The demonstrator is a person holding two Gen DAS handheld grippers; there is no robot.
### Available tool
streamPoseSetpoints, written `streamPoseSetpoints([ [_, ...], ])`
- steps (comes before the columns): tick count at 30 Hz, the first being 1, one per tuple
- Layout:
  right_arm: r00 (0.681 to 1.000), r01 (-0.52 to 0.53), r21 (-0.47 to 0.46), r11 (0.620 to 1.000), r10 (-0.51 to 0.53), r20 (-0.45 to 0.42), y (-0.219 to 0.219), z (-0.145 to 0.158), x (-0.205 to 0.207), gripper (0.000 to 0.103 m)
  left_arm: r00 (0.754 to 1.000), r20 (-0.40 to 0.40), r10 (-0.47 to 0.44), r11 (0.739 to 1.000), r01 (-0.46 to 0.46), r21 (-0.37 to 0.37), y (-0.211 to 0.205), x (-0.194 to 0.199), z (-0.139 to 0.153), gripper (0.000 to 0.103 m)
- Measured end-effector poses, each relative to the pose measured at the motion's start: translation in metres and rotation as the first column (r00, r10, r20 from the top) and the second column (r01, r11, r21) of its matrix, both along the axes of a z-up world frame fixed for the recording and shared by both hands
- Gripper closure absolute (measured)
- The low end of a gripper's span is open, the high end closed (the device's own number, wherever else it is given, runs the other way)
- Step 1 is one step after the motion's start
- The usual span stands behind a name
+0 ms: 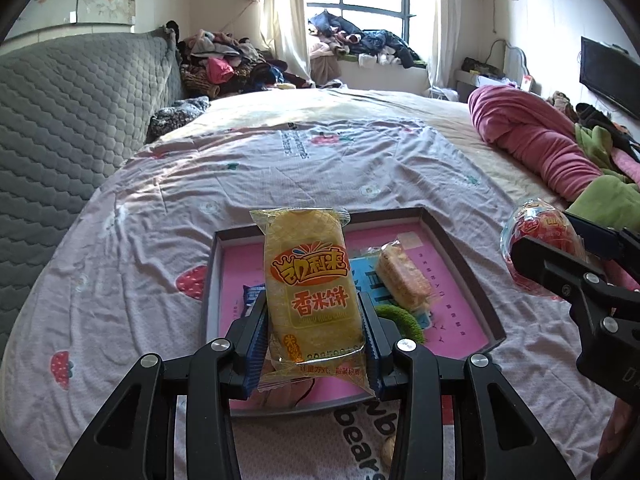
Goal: Organize objects
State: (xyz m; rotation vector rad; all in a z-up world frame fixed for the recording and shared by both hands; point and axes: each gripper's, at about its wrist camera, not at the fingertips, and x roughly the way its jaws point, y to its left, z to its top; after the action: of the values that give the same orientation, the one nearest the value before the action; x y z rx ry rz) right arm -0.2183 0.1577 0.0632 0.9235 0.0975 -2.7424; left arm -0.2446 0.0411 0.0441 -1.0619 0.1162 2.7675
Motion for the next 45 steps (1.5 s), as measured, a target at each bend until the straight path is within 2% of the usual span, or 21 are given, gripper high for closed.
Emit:
streamPoseSetpoints([
  [12, 0.999, 0.007, 0.014, 1.0, -0.008, 0.05, 0.001, -0.038, -0.027, 0.04, 0.999, 0.028, -0.017, 1.0, 0.017, -0.007, 0.011, -0.022, -0.033, 0.061],
  [18, 0.995, 0.01, 0.035, 0.999, -0.014, 0.098, 0.002, -0.06, -0.037, 0.04, 0.998, 0.055, -0.03, 0.999, 0.032, -0.035, 0.02, -0.031, -0.051, 0.061],
  [25, 0.99, 0.008, 0.049, 0.999, -0.015, 0.141, 0.006, -0.085, -0.045, 0.04, 0.996, 0.084, -0.041, 0.999, 0.044, -0.024, 0.027, -0.038, -0.07, 0.061],
  [45, 0.983, 0.003, 0.077, 0.997, -0.017, 0.184, 0.004, -0.116, -0.058, 0.04, 0.992, 0.122, -0.036, 0.999, 0.038, -0.011, 0.026, -0.054, -0.093, 0.061],
])
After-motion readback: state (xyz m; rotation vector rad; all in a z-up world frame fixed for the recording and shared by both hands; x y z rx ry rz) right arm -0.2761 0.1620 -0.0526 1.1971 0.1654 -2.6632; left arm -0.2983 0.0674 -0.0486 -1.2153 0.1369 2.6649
